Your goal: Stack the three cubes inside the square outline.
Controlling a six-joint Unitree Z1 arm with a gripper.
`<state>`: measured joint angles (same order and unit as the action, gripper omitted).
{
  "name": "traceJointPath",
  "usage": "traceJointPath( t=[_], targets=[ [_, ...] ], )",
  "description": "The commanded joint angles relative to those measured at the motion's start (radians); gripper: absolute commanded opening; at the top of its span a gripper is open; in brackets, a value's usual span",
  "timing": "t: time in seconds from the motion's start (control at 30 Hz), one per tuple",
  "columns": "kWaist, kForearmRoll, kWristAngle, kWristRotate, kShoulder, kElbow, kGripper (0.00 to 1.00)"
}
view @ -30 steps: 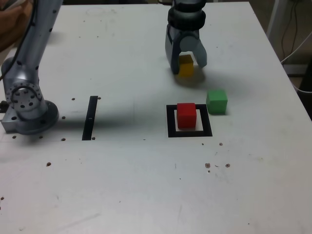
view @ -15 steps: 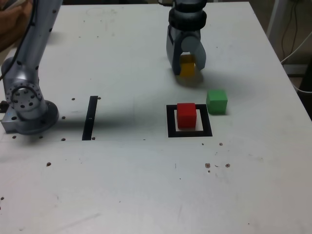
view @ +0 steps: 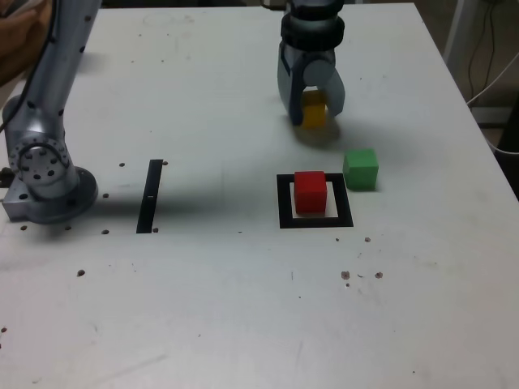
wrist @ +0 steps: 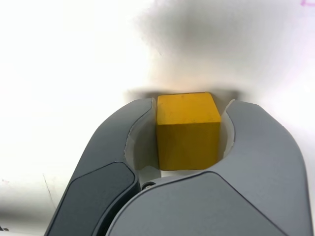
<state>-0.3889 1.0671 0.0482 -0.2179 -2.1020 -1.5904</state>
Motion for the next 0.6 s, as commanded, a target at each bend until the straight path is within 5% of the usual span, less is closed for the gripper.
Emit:
traceJointPath(
  t=[0.0, 0.57],
  targets=[
    [0.023, 0.018, 0.011, 0.000, 0.050, -0.005, 0.08],
    [0.324, 0.119, 0.010, 0.178, 0.232, 0.030, 0.11]
  ],
)
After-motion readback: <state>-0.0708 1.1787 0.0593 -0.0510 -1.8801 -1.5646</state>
